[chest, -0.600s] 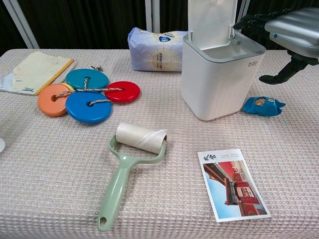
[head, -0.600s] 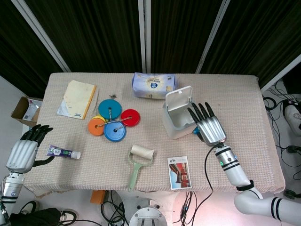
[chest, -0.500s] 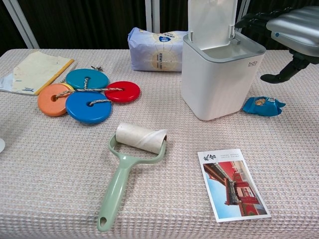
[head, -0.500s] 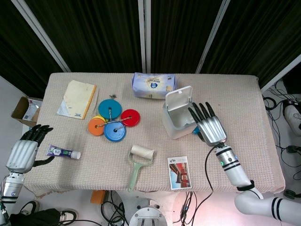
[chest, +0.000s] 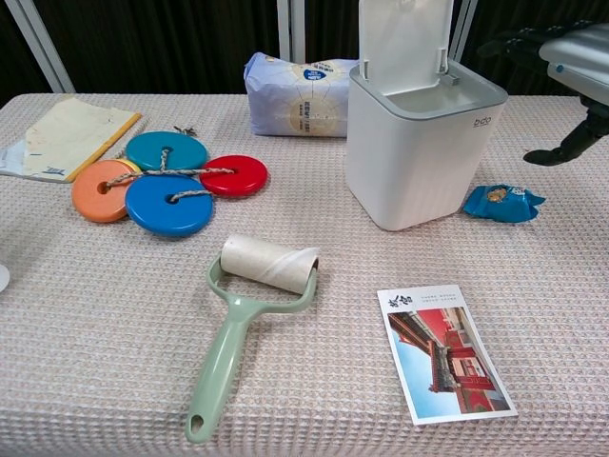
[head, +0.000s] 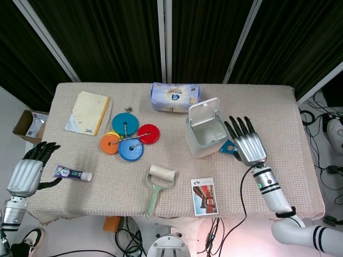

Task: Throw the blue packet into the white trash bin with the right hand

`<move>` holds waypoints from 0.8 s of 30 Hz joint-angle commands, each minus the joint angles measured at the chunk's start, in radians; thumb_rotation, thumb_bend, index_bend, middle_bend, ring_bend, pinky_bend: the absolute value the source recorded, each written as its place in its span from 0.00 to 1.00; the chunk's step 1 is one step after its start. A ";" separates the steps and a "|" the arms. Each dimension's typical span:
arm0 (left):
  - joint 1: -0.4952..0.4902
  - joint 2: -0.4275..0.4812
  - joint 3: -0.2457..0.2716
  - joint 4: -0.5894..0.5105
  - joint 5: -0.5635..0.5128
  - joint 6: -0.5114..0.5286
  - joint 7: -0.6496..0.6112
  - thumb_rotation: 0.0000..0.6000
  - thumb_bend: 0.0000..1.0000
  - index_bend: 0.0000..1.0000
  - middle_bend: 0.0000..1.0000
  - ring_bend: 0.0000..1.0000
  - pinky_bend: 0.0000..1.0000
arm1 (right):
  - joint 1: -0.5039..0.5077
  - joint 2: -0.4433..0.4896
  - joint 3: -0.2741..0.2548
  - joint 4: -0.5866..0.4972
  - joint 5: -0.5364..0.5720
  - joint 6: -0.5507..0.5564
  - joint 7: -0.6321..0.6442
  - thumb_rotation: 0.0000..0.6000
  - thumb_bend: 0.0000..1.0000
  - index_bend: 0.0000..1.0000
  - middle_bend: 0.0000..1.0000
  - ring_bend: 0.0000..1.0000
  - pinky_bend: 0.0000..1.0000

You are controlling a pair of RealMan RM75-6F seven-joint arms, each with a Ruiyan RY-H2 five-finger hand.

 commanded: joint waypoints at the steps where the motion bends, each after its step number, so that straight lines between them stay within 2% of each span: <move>1: 0.001 0.001 0.000 -0.001 0.001 0.002 -0.002 1.00 0.02 0.18 0.14 0.09 0.23 | -0.024 -0.002 -0.016 0.059 0.046 -0.003 0.039 1.00 0.10 0.00 0.00 0.00 0.00; 9: -0.001 0.000 0.001 -0.003 0.002 -0.003 0.002 1.00 0.03 0.18 0.14 0.09 0.23 | -0.031 -0.044 -0.047 0.157 0.095 -0.061 0.109 1.00 0.10 0.00 0.00 0.00 0.01; 14: -0.002 0.000 0.001 -0.001 0.000 -0.005 0.000 1.00 0.03 0.18 0.14 0.09 0.23 | -0.015 -0.094 -0.056 0.208 0.145 -0.108 0.093 1.00 0.10 0.00 0.00 0.00 0.08; 20: -0.003 0.000 0.002 0.003 0.006 -0.005 -0.008 1.00 0.02 0.18 0.14 0.09 0.23 | 0.018 -0.150 -0.044 0.255 0.170 -0.141 0.094 1.00 0.14 0.00 0.00 0.00 0.13; 24: -0.004 0.000 0.000 0.007 -0.001 -0.010 -0.013 1.00 0.02 0.18 0.14 0.09 0.23 | 0.039 -0.176 -0.039 0.283 0.190 -0.159 0.075 1.00 0.16 0.00 0.03 0.00 0.23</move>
